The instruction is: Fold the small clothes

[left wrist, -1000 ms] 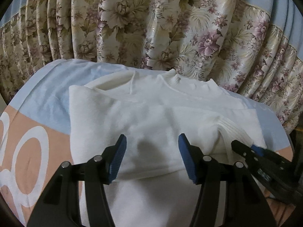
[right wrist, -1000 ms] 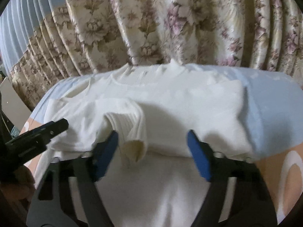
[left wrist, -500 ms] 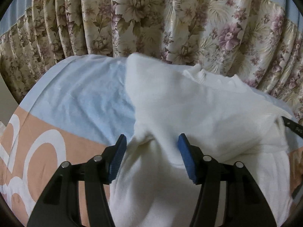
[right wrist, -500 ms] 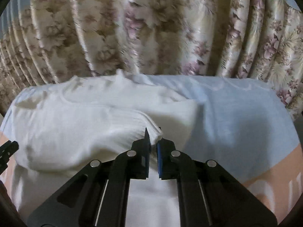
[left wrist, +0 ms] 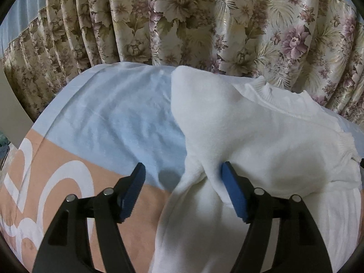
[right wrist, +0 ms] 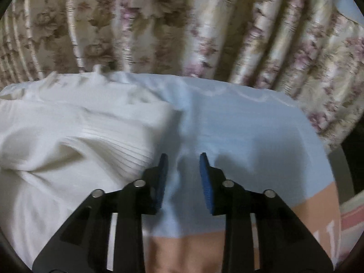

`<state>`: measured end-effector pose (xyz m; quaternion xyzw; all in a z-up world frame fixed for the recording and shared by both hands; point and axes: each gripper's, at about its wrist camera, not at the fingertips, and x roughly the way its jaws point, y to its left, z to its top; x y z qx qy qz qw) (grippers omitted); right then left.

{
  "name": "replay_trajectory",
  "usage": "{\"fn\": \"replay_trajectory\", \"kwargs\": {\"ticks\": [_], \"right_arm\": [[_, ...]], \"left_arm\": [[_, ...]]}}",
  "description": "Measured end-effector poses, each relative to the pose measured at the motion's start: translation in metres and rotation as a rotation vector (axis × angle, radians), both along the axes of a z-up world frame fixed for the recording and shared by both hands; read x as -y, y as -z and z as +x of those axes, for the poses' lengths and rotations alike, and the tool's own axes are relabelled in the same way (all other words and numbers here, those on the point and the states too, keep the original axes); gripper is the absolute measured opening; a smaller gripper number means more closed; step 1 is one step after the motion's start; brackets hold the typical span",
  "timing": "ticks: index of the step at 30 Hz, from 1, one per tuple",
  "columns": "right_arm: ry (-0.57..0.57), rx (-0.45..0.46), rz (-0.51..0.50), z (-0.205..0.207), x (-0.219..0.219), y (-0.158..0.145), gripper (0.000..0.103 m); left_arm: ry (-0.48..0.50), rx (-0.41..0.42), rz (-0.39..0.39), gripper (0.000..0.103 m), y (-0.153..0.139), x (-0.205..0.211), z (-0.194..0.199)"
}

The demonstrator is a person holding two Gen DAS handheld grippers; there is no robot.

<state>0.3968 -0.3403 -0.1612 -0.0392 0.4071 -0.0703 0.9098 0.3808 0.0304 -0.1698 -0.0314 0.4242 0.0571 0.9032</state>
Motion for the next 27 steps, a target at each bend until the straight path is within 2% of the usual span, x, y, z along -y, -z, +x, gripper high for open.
{"fn": "replay_trajectory", "kwargs": {"ticks": [3,7,12,17,22,27], "right_arm": [[0.018,0.013,0.053,-0.009,0.010,-0.003,0.028],[-0.060,0.078,0.149,-0.024,-0.006,-0.016,0.029],[-0.117,0.114,0.180,-0.023,-0.032,-0.028,0.041],[-0.130,0.109,0.207,-0.021,-0.046,-0.035,0.041],[-0.142,0.142,0.201,-0.063,-0.053,-0.043,0.046],[-0.120,0.176,0.210,-0.127,-0.052,-0.043,0.048]], "left_arm": [[0.008,0.003,0.000,0.071,-0.002,0.001,-0.001],[0.012,0.008,-0.018,0.071,-0.006,0.001,-0.005],[0.061,0.023,-0.040,0.070,-0.017,0.006,-0.018],[0.088,0.062,-0.058,0.070,-0.035,0.012,-0.046],[0.089,0.108,-0.041,0.070,-0.053,0.011,-0.084],[0.067,0.163,0.007,0.071,-0.064,0.006,-0.145]]}}
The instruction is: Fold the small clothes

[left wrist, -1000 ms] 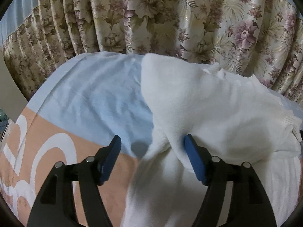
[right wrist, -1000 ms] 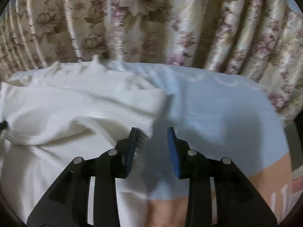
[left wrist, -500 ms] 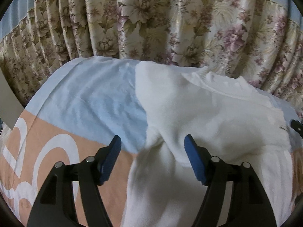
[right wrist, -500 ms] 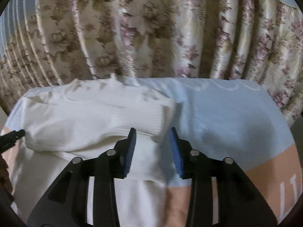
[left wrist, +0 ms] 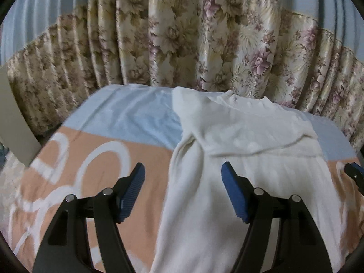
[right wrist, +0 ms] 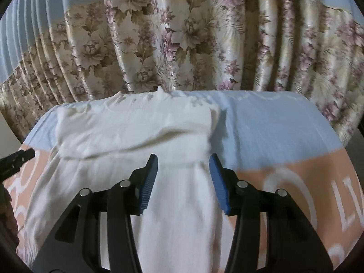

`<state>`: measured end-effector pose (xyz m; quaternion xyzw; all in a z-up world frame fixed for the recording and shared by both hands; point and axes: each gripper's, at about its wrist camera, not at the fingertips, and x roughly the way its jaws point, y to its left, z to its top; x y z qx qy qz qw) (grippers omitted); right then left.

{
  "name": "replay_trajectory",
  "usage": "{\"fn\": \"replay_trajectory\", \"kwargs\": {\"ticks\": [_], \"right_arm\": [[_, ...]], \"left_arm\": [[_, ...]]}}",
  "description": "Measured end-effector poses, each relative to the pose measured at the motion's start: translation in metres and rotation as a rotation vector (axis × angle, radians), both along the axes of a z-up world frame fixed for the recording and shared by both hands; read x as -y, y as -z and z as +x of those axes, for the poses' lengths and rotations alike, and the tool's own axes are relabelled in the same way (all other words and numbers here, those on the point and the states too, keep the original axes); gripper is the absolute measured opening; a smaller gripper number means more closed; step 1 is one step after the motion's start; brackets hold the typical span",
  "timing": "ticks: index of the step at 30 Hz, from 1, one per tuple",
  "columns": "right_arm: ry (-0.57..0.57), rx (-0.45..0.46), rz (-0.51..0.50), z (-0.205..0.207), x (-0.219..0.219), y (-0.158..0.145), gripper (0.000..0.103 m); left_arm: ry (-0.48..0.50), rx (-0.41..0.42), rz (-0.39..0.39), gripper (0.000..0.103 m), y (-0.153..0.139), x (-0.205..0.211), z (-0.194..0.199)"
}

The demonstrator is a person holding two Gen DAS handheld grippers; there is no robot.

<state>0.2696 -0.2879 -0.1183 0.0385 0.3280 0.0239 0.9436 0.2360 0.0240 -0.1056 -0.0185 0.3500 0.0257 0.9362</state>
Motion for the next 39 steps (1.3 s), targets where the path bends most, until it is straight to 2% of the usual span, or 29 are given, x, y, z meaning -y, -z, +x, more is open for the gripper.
{"fn": "replay_trajectory", "kwargs": {"ticks": [3,9,16,21,25,29,32,33,34,36,39], "right_arm": [[0.001,0.013,0.012,-0.054,-0.003,0.004,0.049],[-0.026,0.020,0.006,-0.139,-0.012,0.016,0.050],[-0.011,-0.058,0.005,-0.212,-0.010,0.056,0.051],[0.004,-0.090,0.022,-0.224,-0.005,0.071,0.051],[0.023,-0.154,0.048,-0.213,-0.002,0.080,0.051],[0.002,-0.166,0.033,-0.212,-0.008,0.080,0.048],[-0.033,-0.162,0.018,-0.213,-0.016,0.080,0.034],[-0.048,-0.160,0.020,-0.214,-0.018,0.080,0.024],[-0.063,-0.156,0.024,-0.214,-0.020,0.079,0.017],[-0.078,-0.155,-0.002,-0.215,-0.027,0.080,0.013],[-0.067,-0.154,0.034,-0.214,-0.022,0.080,0.010]], "left_arm": [[-0.001,0.021,0.032,0.071,0.003,0.000,-0.045],[-0.005,-0.013,0.083,0.071,0.032,0.000,-0.129],[-0.052,-0.029,0.077,0.071,0.054,-0.010,-0.172],[-0.065,-0.060,0.061,0.071,0.059,-0.014,-0.167],[-0.068,-0.070,0.053,0.071,0.060,-0.017,-0.166],[-0.075,-0.091,0.028,0.071,0.064,-0.022,-0.164],[-0.075,-0.093,0.023,0.071,0.064,-0.022,-0.164],[-0.075,-0.094,0.024,0.071,0.064,-0.022,-0.164],[-0.072,-0.094,0.026,0.071,0.064,-0.022,-0.164],[-0.067,-0.093,0.023,0.071,0.063,-0.022,-0.163],[-0.059,-0.094,0.003,0.071,0.064,-0.024,-0.163]]}}
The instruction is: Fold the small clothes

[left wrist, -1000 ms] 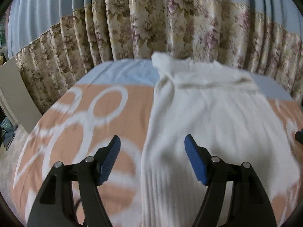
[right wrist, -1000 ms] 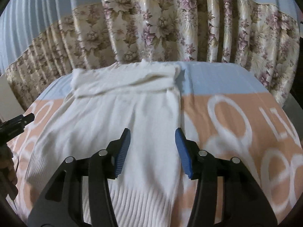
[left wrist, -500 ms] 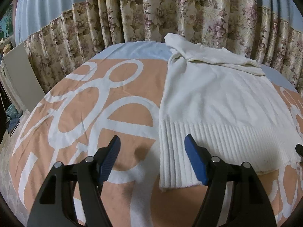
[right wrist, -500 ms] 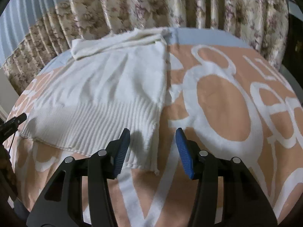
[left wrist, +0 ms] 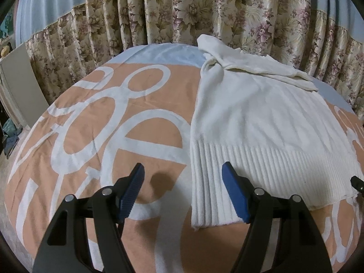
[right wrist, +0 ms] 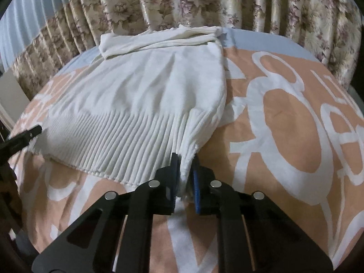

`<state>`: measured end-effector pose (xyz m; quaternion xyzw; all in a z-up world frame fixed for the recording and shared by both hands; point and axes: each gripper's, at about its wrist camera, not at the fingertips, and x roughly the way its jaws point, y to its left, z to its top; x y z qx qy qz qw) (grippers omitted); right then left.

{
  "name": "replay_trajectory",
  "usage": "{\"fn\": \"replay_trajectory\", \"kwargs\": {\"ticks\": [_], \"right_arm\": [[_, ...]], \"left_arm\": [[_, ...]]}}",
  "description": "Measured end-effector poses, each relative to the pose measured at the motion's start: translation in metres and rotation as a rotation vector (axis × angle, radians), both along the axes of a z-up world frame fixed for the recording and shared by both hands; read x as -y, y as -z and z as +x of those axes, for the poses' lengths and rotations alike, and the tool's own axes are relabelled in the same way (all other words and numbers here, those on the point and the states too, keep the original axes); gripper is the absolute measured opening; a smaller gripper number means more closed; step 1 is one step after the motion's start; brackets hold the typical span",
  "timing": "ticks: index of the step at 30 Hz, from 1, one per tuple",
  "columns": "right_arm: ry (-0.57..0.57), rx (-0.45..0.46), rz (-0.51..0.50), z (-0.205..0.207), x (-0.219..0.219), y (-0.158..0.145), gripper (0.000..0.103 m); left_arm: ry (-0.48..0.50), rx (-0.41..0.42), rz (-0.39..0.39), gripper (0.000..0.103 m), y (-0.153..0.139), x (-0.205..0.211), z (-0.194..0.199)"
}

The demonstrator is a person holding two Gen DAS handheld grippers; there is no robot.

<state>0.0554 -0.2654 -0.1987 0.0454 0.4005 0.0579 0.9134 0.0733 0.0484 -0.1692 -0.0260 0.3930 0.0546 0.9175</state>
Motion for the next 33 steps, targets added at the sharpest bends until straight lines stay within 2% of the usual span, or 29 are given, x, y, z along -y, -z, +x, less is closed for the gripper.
{"fn": "replay_trajectory", "kwargs": {"ticks": [8,11,13,15,17,19,20,24,33], "right_arm": [[0.016,0.020,0.023,-0.002,0.004,-0.002,0.009],[0.015,0.019,0.031,-0.003,0.004,-0.001,0.009],[0.014,0.022,0.034,-0.002,0.005,-0.001,0.009],[0.013,0.022,0.035,-0.003,0.005,0.000,0.009],[0.012,0.022,0.037,-0.002,0.005,0.000,0.009],[0.011,0.022,0.040,-0.002,0.005,0.000,0.009],[0.011,0.021,0.040,-0.002,0.005,0.000,0.009],[0.011,0.022,0.039,-0.002,0.005,0.000,0.009],[0.016,0.035,0.061,-0.006,0.009,-0.003,0.009]], "left_arm": [[0.018,-0.018,-0.008,0.071,0.003,0.001,-0.001],[0.048,-0.082,0.004,0.074,0.011,0.007,0.007],[0.057,-0.087,0.020,0.074,0.012,0.010,0.008],[0.069,-0.078,0.032,0.069,0.011,0.014,0.006],[0.108,-0.068,0.031,0.036,0.010,0.022,0.004],[0.146,-0.064,0.053,0.015,0.010,0.038,0.002],[0.144,-0.061,0.059,0.012,0.010,0.042,0.001],[0.113,-0.053,-0.022,0.008,0.008,0.033,0.003],[0.123,0.007,0.009,0.007,-0.014,0.027,-0.014]]}}
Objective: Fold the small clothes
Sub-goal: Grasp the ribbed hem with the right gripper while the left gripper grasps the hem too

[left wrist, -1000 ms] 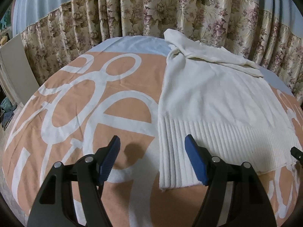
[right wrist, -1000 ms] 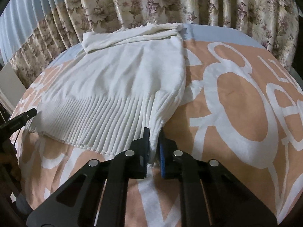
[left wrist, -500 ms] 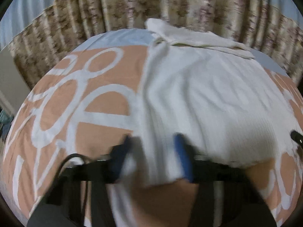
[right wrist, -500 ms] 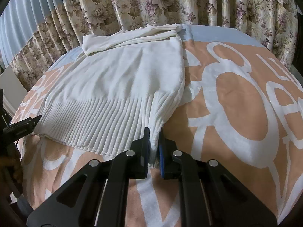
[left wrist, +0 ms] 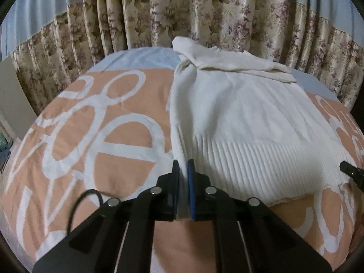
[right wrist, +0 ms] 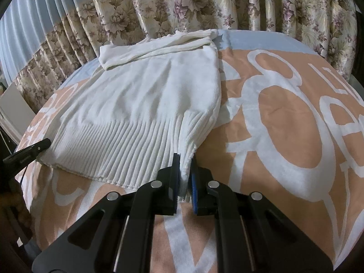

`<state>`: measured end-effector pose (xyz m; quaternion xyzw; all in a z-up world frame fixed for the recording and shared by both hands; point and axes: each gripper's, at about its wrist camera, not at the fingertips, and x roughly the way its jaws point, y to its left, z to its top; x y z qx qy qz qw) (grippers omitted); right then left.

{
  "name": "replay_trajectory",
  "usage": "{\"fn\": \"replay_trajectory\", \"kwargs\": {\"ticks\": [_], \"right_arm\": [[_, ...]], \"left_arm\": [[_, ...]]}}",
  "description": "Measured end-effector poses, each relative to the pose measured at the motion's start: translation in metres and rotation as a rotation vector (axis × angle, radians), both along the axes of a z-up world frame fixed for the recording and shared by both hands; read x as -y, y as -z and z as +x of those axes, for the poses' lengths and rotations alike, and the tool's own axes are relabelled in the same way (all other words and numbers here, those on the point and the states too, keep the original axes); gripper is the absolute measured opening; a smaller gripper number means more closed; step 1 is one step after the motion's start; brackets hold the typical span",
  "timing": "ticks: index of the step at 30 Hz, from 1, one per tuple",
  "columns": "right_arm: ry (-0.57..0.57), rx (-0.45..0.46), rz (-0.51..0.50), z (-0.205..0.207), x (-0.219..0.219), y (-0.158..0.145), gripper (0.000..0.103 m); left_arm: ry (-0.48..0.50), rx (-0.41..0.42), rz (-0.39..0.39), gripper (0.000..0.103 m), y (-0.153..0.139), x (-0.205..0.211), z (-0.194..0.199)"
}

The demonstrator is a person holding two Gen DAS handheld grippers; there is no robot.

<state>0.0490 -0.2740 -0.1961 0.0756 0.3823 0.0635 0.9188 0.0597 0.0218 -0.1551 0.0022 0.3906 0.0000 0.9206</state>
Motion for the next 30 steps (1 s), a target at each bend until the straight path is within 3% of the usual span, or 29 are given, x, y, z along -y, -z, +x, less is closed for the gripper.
{"fn": "replay_trajectory", "kwargs": {"ticks": [19,30], "right_arm": [[-0.024,0.096,0.043,-0.066,0.013,-0.061,0.009],[-0.049,0.115,0.063,-0.066,0.020,-0.077,0.009]], "left_arm": [[0.021,0.088,-0.037,0.007,-0.061,0.013,-0.059],[-0.009,0.157,-0.058,0.007,-0.079,0.047,-0.072]]}}
